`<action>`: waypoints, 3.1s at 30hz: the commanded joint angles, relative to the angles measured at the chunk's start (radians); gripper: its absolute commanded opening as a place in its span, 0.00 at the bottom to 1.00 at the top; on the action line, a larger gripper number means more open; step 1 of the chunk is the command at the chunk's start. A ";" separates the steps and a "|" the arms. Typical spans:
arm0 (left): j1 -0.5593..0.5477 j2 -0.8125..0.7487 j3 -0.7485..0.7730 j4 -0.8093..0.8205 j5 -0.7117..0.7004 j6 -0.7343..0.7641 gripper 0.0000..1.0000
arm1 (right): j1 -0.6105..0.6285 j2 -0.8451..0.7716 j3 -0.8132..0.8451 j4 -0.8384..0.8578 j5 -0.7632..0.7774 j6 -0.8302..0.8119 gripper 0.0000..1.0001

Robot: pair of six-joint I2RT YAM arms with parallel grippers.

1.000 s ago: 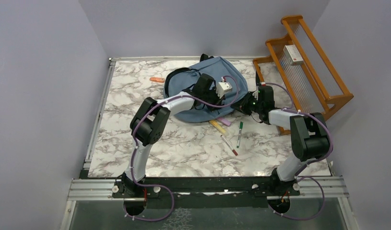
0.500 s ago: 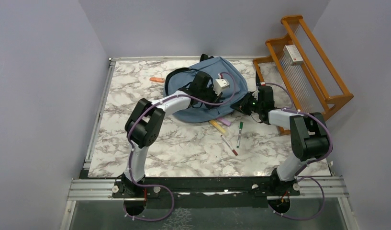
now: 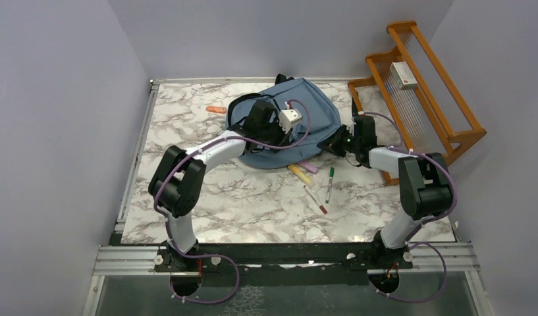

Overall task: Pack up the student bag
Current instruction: Zip the student bag at the center of the board.

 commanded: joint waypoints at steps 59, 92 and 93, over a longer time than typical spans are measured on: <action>0.246 -0.461 -0.327 0.134 -0.325 -0.407 0.00 | 0.296 -0.129 0.250 -0.080 -0.209 -0.761 0.63; 0.294 -0.414 -0.309 0.174 -0.088 -0.492 0.00 | 0.492 0.225 0.504 -0.071 -0.346 -1.121 0.58; 0.294 -0.417 -0.309 0.170 -0.091 -0.490 0.00 | 0.495 0.229 0.504 -0.064 -0.342 -1.114 0.57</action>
